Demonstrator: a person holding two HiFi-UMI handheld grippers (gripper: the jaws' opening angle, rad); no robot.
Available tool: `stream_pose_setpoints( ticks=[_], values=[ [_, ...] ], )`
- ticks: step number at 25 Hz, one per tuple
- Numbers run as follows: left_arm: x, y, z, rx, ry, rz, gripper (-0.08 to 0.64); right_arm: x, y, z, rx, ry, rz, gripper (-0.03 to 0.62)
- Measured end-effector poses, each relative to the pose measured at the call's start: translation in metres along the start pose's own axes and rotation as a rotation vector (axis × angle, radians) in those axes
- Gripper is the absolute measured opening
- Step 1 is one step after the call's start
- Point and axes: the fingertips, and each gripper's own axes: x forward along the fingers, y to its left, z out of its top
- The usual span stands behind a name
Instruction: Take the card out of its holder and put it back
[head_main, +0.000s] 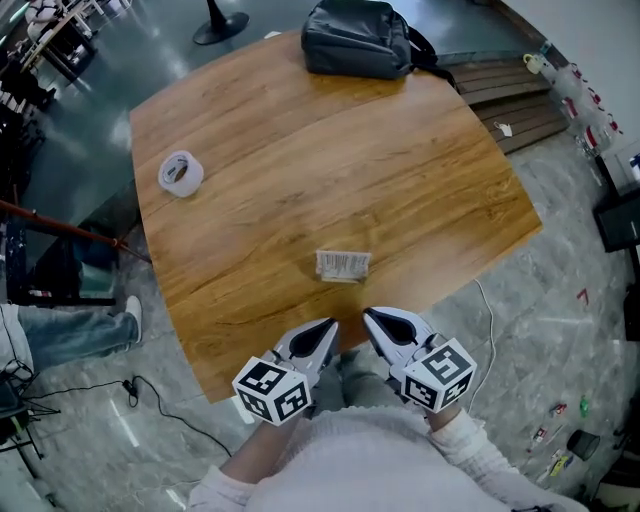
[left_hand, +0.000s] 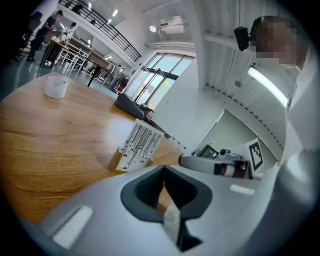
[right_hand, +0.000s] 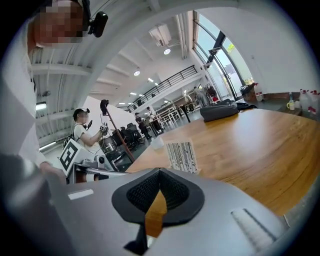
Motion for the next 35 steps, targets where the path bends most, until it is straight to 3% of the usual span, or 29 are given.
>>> stream_pose_setpoints(
  ticks=[4,9,12,17,24,35],
  values=[
    [0.003,0.019,0.003,-0.022,-0.006,0.015,0.008,0.010,-0.007,-0.004,0.020,0.002,-0.004,-0.003],
    [0.009,0.036,0.009,0.011,-0.016,0.022,0.009,0.020,-0.018,-0.005,0.029,0.010,-0.020,-0.003],
    [0.013,0.046,0.010,0.004,-0.015,0.034,0.009,0.025,-0.025,-0.007,0.038,0.014,-0.026,0.037],
    [0.025,0.055,0.006,-0.002,0.007,0.027,0.066,0.032,-0.036,-0.009,0.034,0.026,-0.049,0.055],
    [0.035,0.073,0.024,0.096,-0.023,0.099,0.140,0.040,-0.054,-0.009,0.029,0.023,-0.095,0.106],
    [0.048,0.078,0.048,0.152,-0.061,0.041,0.155,0.055,-0.063,0.008,-0.032,0.001,-0.069,0.141]
  ],
)
